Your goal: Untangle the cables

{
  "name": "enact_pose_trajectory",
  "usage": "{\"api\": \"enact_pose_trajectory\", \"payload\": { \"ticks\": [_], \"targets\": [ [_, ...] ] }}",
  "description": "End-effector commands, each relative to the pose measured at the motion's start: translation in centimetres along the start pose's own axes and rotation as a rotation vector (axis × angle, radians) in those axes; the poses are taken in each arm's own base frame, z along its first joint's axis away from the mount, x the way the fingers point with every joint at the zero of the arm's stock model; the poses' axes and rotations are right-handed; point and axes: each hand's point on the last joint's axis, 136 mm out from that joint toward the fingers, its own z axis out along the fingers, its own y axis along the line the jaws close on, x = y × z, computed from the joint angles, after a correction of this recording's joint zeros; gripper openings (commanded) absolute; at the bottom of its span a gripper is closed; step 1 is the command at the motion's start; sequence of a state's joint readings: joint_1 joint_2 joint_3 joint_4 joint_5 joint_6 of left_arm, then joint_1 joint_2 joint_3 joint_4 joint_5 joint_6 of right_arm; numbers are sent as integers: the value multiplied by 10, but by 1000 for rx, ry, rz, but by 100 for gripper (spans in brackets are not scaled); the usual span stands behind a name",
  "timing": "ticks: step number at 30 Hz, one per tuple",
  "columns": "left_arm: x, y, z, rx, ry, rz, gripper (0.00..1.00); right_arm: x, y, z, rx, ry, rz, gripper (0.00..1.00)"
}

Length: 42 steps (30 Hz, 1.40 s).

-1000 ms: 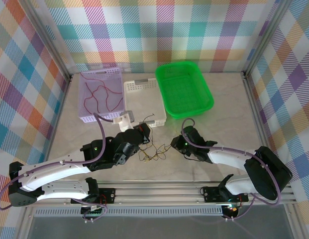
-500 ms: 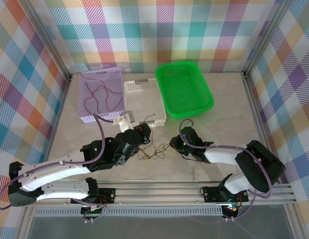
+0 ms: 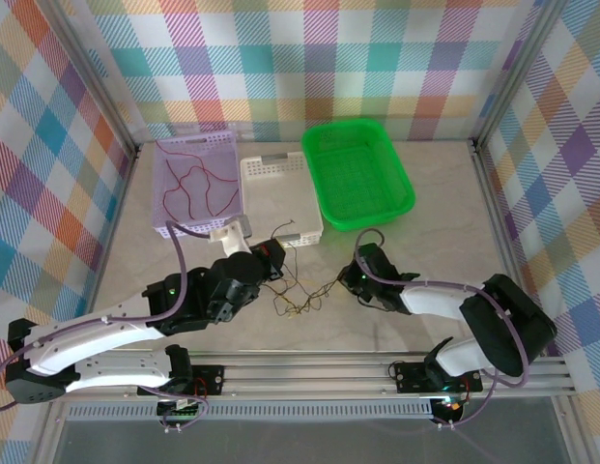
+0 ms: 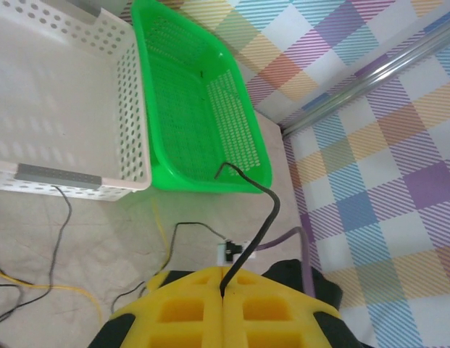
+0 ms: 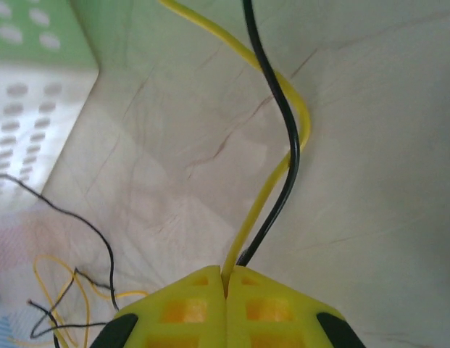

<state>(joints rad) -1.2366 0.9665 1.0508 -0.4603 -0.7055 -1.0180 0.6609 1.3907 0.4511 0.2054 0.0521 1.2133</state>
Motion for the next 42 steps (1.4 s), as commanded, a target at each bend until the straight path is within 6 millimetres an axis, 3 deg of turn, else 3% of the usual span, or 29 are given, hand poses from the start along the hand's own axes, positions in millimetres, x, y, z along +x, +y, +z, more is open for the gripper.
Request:
{"api": "enact_pose_trajectory", "payload": {
  "ticks": [1, 7, 16, 22, 36, 42],
  "targets": [
    [-29, -6, -23, 4, -45, 44, 0, -9, -47, -7, 126, -26, 78, 0],
    [-68, -14, -52, -20, -85, 145, 0, -28, -76, -23, 169, -65, 150, 0],
    [-130, -19, -100, -58, -164, 255, 0, -50, -88, -50, 185, -132, 163, 0],
    [-167, -24, -129, -71, -210, 307, 0, -55, -97, -53, 200, -128, 189, 0],
    [-237, -4, -197, -87, -338, 309, 0, -65, -106, -62, 211, -124, 209, 0],
    [-255, 4, -216, -79, -376, 293, 0, -68, -107, -64, 207, -119, 214, 0]
  ]
}}
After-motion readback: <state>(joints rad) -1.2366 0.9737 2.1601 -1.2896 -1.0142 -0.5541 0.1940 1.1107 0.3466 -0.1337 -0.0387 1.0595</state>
